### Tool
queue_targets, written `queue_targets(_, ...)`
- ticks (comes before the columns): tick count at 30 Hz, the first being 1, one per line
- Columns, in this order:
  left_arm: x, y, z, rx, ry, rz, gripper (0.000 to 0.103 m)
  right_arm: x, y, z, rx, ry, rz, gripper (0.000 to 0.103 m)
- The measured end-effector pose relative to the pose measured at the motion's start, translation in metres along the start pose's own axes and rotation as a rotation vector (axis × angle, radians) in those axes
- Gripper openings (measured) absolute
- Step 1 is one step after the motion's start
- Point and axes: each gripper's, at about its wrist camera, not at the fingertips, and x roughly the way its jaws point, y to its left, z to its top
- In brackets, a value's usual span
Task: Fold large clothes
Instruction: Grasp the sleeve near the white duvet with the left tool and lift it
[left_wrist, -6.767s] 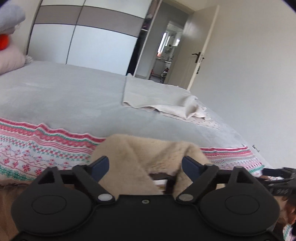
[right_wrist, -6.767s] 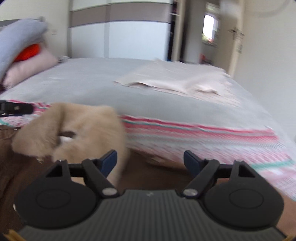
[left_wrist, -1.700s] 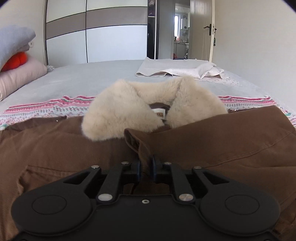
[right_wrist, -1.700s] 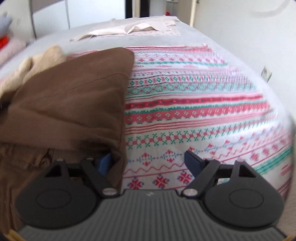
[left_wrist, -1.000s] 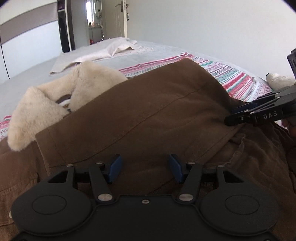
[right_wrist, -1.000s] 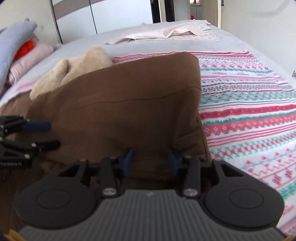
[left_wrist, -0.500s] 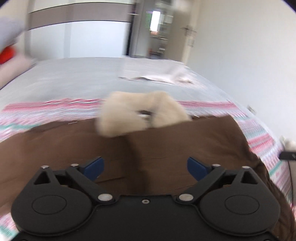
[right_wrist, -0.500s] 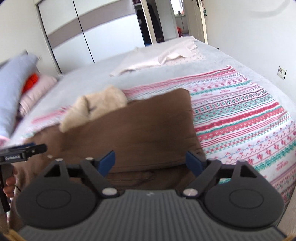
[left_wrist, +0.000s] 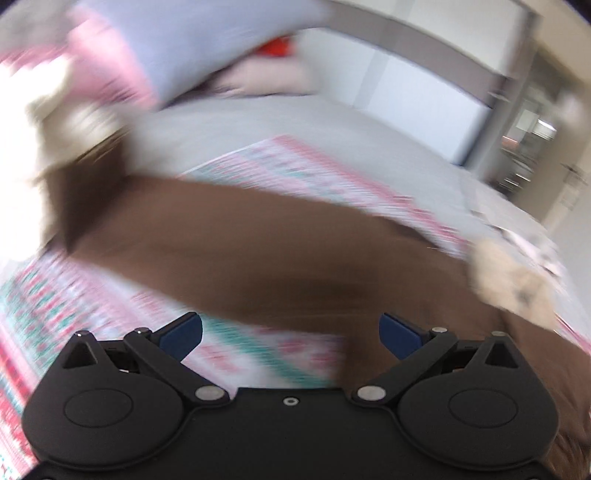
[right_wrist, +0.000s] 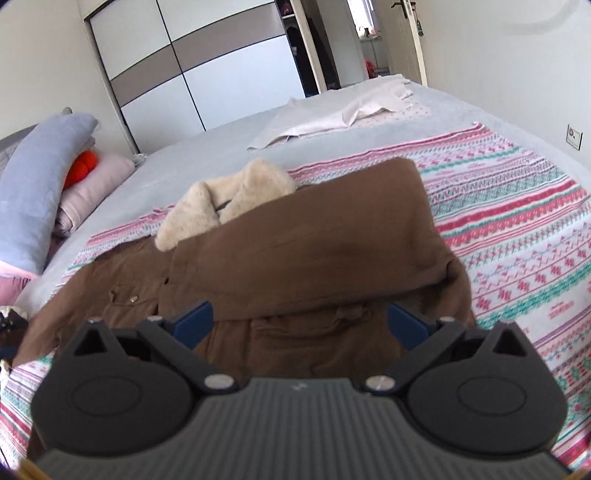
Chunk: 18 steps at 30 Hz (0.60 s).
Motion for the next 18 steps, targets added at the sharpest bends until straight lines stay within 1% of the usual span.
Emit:
queue_targets(3,0.016,0.034,-0.003,-0.056,-0.047,0.113,0.103,0.007,0.006,-0.006,-0.024,0.017,-0.005,0.103)
queue_targets(5,0.024,0.053,-0.003,-0.079,-0.091,0.197,0.103,0.011,0.008,-0.010,-0.042,0.022,-0.025,0.102)
queue_targets(7,0.033,0.070,-0.001,-0.100,-0.139,0.254,0.103,0.015,0.007,-0.011,-0.042,0.028,-0.040,0.103)
queue_targets(10,0.045,0.093,0.002,-0.122,-0.211,0.278,0.102,0.019,0.005,-0.013,-0.025,0.031,-0.046,0.103)
queue_targets(12,0.050,0.107,0.003,-0.140,-0.279,0.319,0.100,0.020,0.003,-0.013,-0.019,0.033,-0.047,0.103)
queue_targets(13,0.050,0.116,0.004,-0.171,-0.314,0.318,0.094,0.021,0.003,-0.014,-0.019,0.036,-0.048,0.102)
queue_targets(14,0.048,0.124,0.004,-0.218,-0.342,0.299,0.088,0.022,0.002,-0.014,-0.018,0.039,-0.049,0.103)
queue_targets(15,0.044,0.131,0.004,-0.263,-0.374,0.277,0.085,0.022,0.001,-0.014,-0.018,0.042,-0.051,0.103)
queue_targets(16,0.040,0.135,0.004,-0.297,-0.408,0.261,0.078,0.023,0.000,-0.014,-0.017,0.044,-0.053,0.103)
queue_targets(17,0.037,0.139,0.003,-0.317,-0.434,0.253,0.075,0.023,0.000,-0.014,-0.014,0.046,-0.055,0.103)
queue_targets(18,0.035,0.141,0.003,-0.324,-0.453,0.252,0.074,0.024,0.000,-0.014,-0.011,0.048,-0.055,0.103)
